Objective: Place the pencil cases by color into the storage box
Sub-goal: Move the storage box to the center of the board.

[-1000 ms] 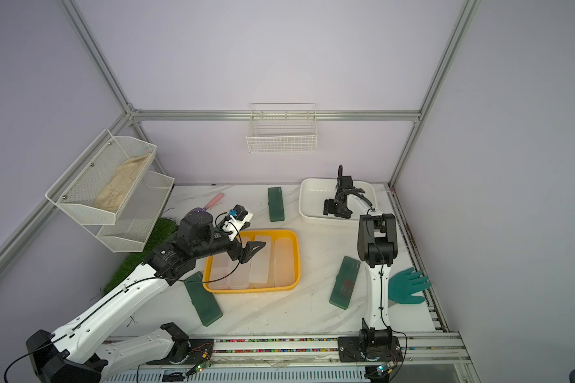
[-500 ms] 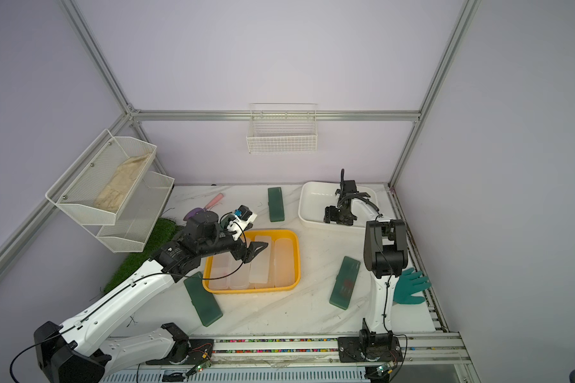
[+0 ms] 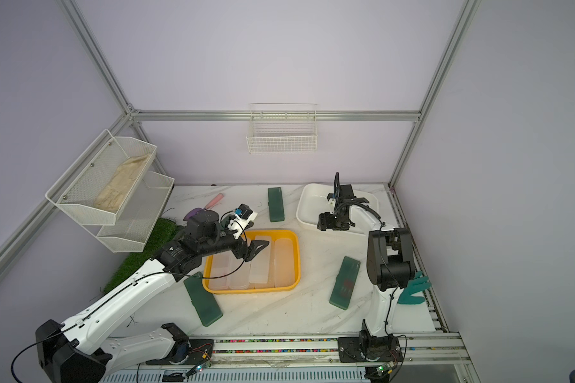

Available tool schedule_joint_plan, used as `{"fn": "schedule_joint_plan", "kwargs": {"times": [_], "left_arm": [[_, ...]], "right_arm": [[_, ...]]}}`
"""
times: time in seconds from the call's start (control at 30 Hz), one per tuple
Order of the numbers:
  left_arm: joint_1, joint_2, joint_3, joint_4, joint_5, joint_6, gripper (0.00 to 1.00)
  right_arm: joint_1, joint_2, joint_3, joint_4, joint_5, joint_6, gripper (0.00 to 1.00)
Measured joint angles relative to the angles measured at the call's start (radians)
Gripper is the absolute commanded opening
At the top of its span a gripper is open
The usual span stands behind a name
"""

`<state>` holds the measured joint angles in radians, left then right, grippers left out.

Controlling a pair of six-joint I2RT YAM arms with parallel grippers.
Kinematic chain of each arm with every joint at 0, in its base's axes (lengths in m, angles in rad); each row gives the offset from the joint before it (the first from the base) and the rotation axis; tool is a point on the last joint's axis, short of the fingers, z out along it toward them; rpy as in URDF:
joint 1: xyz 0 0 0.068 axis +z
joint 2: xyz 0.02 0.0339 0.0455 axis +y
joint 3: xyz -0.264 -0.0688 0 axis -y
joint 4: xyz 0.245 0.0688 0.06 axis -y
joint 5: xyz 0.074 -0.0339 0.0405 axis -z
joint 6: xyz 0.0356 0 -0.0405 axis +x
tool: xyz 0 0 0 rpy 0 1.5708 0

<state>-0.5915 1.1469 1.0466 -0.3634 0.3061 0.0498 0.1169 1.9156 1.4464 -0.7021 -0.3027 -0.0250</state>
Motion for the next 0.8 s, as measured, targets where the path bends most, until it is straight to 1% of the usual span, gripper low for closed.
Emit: {"fn": "schedule_joint_plan", "kwargs": {"times": [0.13, 0.47, 0.67, 0.8], "left_arm": [[0.0, -0.001, 0.0, 0.003, 0.0, -0.006, 0.95], [0.0, -0.003, 0.0, 0.002, -0.001, -0.014, 0.95], [0.0, 0.001, 0.0, -0.002, -0.036, -0.045, 0.95], [0.0, 0.061, 0.016, -0.027, -0.097, -0.102, 0.95]], "right_arm": [[0.018, -0.023, -0.037, -0.005, -0.034, -0.019, 0.77], [0.048, -0.146, -0.102, -0.024, -0.085, -0.053, 0.77], [0.063, -0.204, -0.108, -0.011, -0.064, -0.048, 0.76], [0.065, -0.232, -0.119, 0.064, -0.018, 0.004, 0.76]]}}
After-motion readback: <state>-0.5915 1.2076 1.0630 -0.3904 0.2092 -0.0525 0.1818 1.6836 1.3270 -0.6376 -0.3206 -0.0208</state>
